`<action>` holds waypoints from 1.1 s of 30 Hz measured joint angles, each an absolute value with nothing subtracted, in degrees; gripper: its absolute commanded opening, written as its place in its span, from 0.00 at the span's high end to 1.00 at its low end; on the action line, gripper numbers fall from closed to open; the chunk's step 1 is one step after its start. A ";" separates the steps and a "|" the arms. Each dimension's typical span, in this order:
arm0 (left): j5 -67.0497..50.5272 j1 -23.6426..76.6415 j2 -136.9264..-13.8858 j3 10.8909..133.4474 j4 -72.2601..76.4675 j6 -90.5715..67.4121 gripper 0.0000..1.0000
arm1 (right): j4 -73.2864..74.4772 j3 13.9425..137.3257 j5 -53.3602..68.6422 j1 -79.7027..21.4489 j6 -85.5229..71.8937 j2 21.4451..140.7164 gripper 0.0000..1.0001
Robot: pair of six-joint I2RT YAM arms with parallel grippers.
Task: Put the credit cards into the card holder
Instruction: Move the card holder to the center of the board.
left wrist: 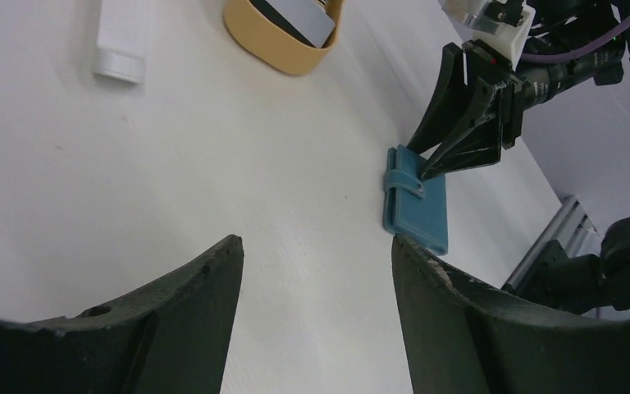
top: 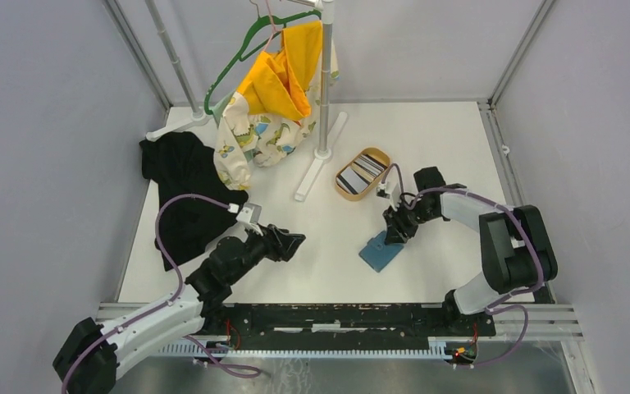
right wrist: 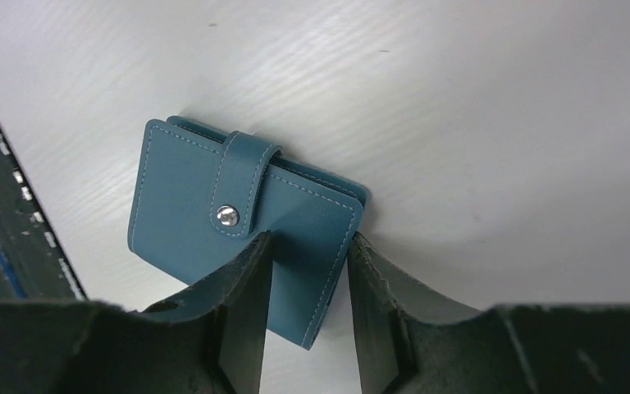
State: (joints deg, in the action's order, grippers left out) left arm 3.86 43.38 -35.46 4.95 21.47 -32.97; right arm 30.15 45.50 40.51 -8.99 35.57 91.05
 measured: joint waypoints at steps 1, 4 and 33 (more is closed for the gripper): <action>3.25 43.70 -36.58 4.95 22.33 -34.04 0.27 | 29.91 44.42 40.77 -10.44 34.76 90.15 0.56; 3.03 46.39 -40.18 4.95 24.25 -37.19 0.28 | 29.89 42.13 42.48 -13.47 33.23 88.42 0.49; 22.11 73.82 -94.59 26.26 37.63 -74.50 0.48 | 26.68 28.27 44.49 -17.89 71.42 61.30 0.30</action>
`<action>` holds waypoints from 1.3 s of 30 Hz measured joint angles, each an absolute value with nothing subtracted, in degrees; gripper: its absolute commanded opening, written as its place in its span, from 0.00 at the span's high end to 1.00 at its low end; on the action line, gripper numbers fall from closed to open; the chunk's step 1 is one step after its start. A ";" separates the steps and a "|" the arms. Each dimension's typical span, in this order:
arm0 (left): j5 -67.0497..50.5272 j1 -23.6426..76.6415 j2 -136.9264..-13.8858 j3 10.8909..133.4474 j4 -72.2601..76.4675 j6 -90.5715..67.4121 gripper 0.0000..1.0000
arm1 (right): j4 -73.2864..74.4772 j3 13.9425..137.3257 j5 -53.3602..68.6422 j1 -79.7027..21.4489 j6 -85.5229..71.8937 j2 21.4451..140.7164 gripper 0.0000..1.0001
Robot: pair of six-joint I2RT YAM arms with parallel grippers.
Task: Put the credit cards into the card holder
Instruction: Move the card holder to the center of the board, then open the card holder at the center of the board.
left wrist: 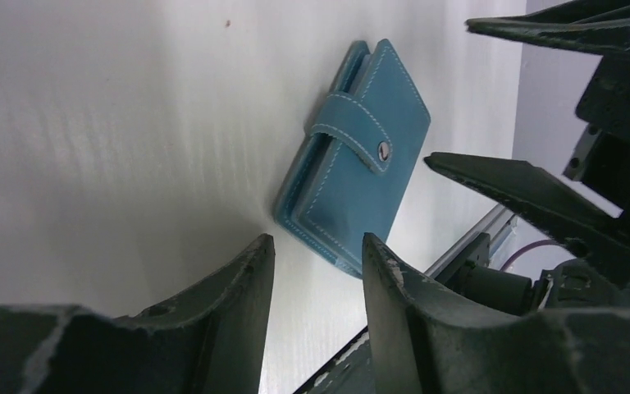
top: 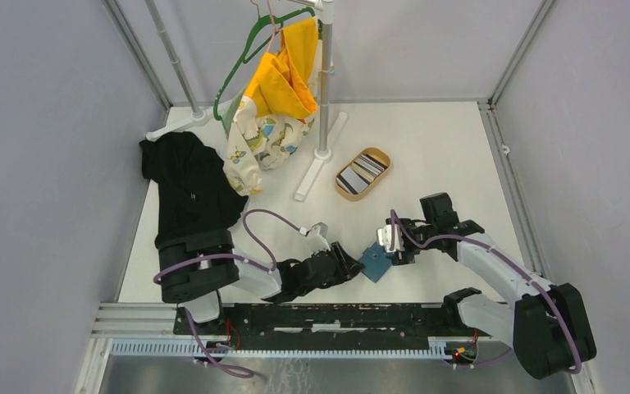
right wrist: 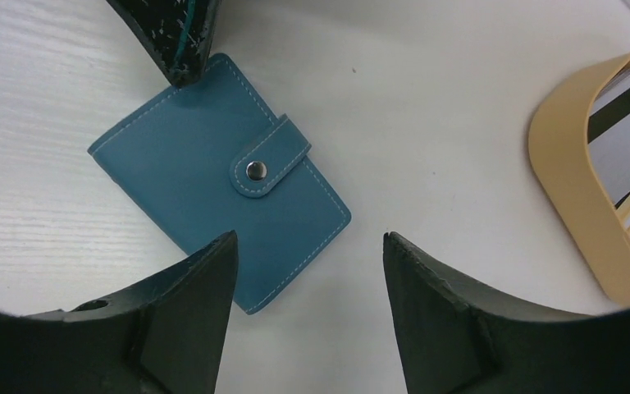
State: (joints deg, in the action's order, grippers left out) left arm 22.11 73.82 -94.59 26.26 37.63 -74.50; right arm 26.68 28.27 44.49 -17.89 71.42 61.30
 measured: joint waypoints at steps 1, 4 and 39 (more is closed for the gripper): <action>22.17 73.91 -95.50 26.70 37.78 -75.81 0.48 | 26.55 28.05 43.40 -17.89 71.50 61.58 0.31; 22.17 74.02 -97.36 28.77 37.76 -78.22 0.49 | 26.61 27.49 40.91 -17.89 72.42 62.52 0.32; 9.89 64.25 -84.01 28.23 31.40 -44.58 0.45 | 40.64 31.07 46.11 -18.79 87.50 65.78 0.60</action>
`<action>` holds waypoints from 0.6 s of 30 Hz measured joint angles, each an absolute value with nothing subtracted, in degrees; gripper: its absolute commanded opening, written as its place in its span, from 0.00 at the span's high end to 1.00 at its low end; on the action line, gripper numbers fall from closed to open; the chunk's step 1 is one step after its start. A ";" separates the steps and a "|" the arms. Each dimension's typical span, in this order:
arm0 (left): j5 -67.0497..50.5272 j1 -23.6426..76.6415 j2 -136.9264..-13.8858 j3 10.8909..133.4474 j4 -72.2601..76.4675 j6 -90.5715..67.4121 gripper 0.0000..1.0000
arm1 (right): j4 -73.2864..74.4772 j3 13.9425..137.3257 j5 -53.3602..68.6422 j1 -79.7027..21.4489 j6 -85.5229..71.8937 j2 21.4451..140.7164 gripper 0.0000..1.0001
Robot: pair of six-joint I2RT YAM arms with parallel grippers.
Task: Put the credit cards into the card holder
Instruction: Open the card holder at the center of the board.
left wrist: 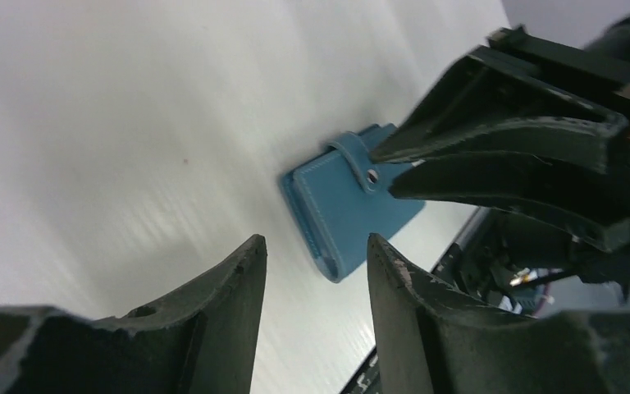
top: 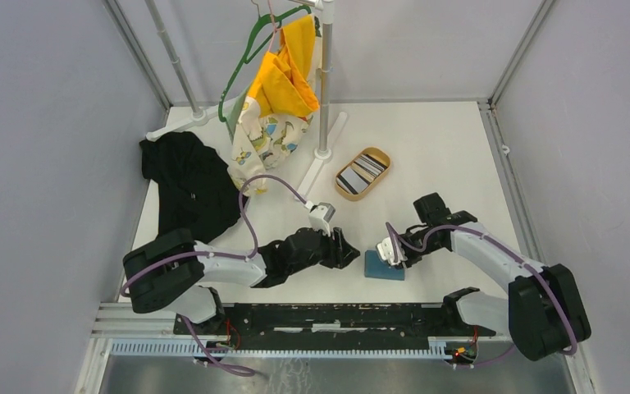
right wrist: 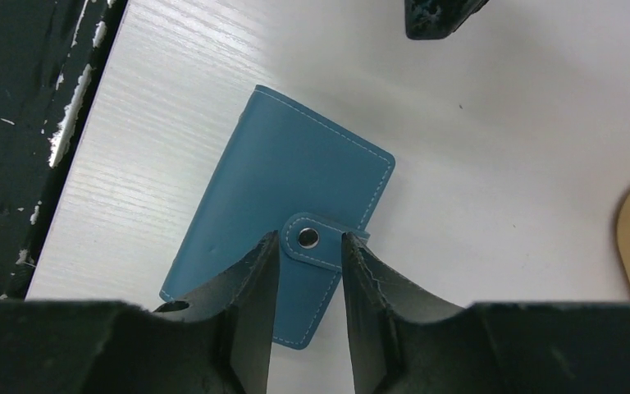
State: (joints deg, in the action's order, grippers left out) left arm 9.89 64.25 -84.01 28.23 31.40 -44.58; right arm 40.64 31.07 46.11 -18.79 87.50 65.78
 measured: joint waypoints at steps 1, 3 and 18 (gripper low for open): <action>8.56 64.25 -84.09 27.70 33.15 -44.49 0.45 | 40.88 31.62 45.87 -19.18 87.55 67.05 0.59; 6.22 64.34 -85.06 27.03 36.14 -44.49 0.44 | 40.82 32.08 45.23 -20.18 87.33 68.40 0.57; 1.65 66.17 -99.53 30.85 43.16 -46.92 0.47 | 37.45 32.08 40.45 -23.44 79.07 71.02 0.68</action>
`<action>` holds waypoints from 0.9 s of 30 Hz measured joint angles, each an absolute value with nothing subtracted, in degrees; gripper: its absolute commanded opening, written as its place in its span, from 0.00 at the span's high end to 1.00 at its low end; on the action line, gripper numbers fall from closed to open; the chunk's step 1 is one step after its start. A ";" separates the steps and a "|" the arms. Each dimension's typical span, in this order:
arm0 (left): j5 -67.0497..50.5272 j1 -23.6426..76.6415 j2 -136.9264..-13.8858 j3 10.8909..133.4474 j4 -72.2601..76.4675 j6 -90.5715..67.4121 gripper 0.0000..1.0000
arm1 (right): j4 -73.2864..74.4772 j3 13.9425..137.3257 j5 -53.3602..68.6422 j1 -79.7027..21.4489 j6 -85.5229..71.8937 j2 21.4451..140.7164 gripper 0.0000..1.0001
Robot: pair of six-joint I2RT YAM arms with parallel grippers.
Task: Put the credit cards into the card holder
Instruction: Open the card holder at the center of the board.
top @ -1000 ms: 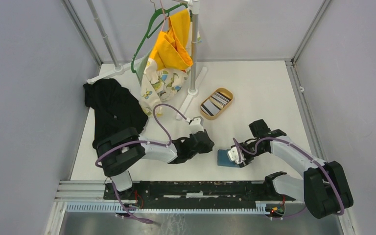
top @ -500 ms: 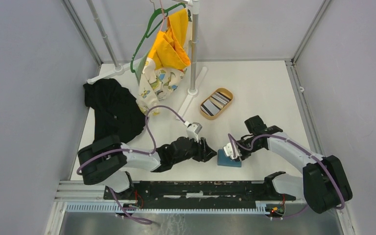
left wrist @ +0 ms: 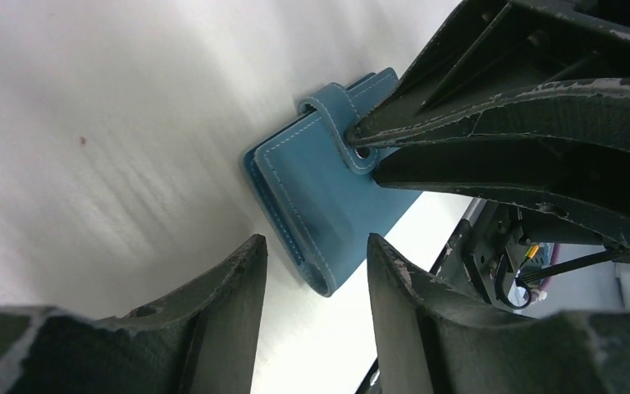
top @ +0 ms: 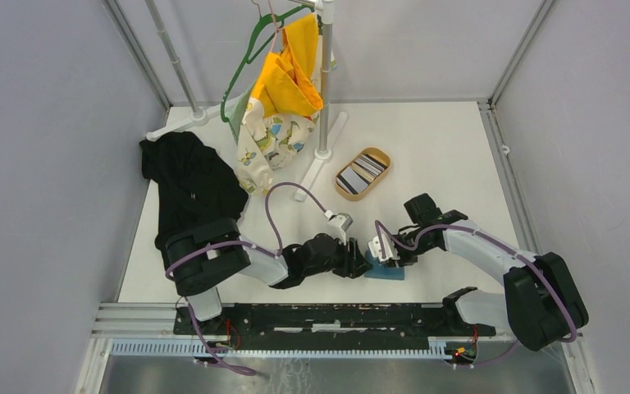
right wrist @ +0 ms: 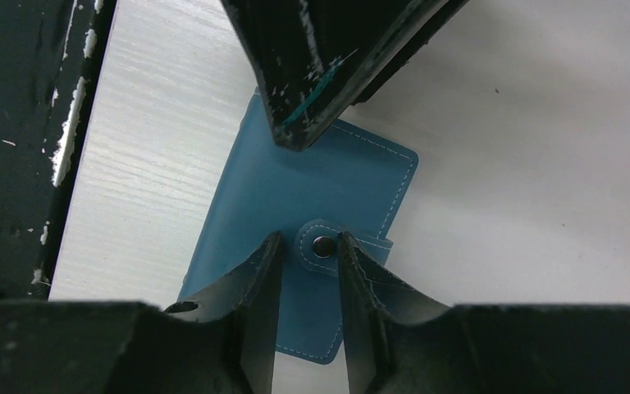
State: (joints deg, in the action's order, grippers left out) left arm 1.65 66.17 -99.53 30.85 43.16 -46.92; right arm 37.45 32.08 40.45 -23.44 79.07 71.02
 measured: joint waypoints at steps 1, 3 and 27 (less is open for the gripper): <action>1.87 66.48 -99.83 31.51 42.68 -46.96 0.48 | 37.36 32.10 40.45 -23.53 78.17 71.18 0.70; 2.72 67.18 -100.27 32.62 41.56 -47.00 0.50 | 37.17 32.14 40.45 -23.53 77.10 71.37 0.74; 10.63 69.30 -100.09 35.75 34.24 -46.92 0.98 | 27.62 31.97 36.75 -23.33 62.48 67.40 1.00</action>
